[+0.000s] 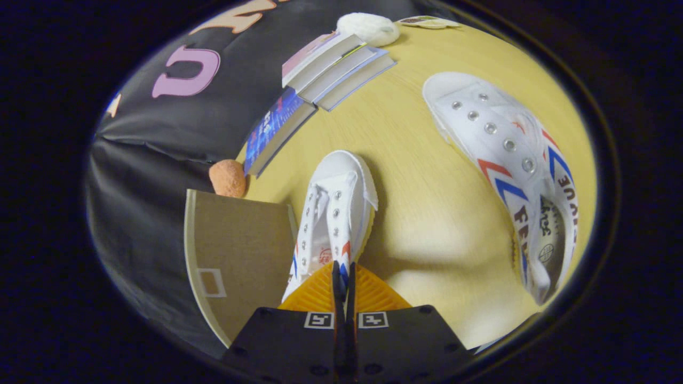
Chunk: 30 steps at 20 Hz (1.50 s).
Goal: Open the storage box then place both shoes into the box .Put the left shoe in first, then the right shoe, with the right side of both shoes facing outward in a uniform manner.
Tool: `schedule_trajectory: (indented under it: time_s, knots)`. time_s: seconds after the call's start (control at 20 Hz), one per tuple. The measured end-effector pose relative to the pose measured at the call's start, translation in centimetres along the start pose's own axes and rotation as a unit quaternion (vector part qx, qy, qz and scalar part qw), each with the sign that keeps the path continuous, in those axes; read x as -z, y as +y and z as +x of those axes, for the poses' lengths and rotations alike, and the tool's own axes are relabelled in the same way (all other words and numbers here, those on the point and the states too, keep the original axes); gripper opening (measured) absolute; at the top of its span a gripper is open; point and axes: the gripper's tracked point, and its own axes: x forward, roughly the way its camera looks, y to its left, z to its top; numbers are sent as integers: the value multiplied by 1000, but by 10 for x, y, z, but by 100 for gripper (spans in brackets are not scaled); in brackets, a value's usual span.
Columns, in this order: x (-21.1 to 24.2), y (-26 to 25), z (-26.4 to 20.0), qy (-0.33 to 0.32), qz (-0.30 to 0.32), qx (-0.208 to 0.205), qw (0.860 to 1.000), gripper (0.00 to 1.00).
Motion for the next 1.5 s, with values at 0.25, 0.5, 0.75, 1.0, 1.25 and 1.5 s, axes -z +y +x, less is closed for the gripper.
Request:
schedule_trajectory:
  time_s: [0.25, 0.5, 0.75, 1.0, 1.25, 1.5]
  knots:
    - [-19, 55, -40, -33, 24, -75, 996, 2]
    - [-41, 131, -86, -78, -45, -119, 989, 2]
    - [-5, 222, -89, -56, -113, -176, 976, 2]
    - [53, 248, -27, 2, -135, -163, 977, 2]
    - [84, 226, 22, 25, -166, -96, 981, 2]
    - [91, 217, 32, 9, -200, -77, 977, 2]
